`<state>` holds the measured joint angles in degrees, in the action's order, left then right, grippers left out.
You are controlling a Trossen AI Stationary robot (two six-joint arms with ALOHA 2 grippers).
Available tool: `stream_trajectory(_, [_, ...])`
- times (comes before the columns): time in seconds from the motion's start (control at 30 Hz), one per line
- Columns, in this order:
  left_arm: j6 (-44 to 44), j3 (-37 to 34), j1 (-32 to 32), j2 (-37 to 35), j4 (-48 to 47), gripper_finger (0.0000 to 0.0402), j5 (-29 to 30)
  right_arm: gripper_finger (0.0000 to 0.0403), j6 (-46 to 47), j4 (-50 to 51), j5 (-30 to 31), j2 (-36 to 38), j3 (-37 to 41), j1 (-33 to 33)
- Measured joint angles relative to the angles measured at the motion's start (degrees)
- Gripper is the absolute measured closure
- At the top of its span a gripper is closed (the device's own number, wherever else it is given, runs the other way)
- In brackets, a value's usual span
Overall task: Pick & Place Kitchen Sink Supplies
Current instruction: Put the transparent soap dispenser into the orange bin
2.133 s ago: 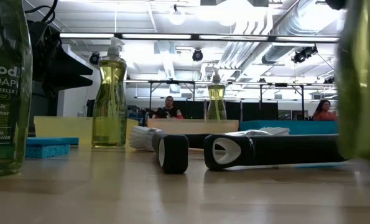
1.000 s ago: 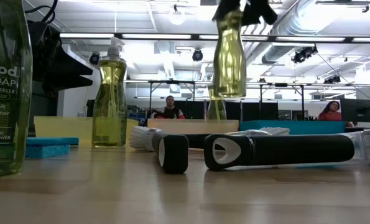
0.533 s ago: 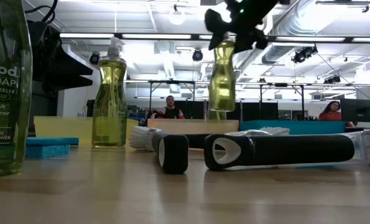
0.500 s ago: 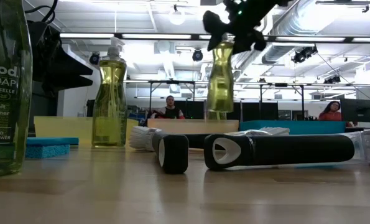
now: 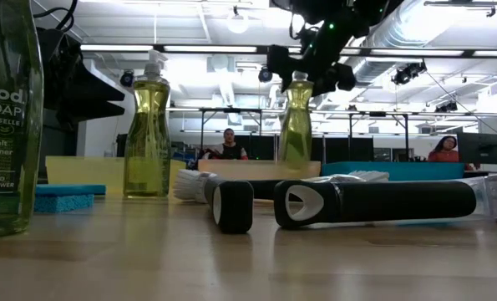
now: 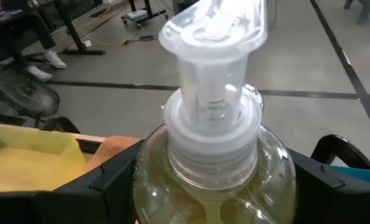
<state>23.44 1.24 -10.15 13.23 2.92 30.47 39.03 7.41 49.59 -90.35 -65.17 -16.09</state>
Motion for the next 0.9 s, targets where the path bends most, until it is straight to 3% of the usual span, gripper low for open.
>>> stream_trajectory(0.9, [0.0,0.0,0.0,0.0,0.0,0.0199,0.0,0.0122,6.1,2.2,3.0,-3.9,0.4,-0.9])
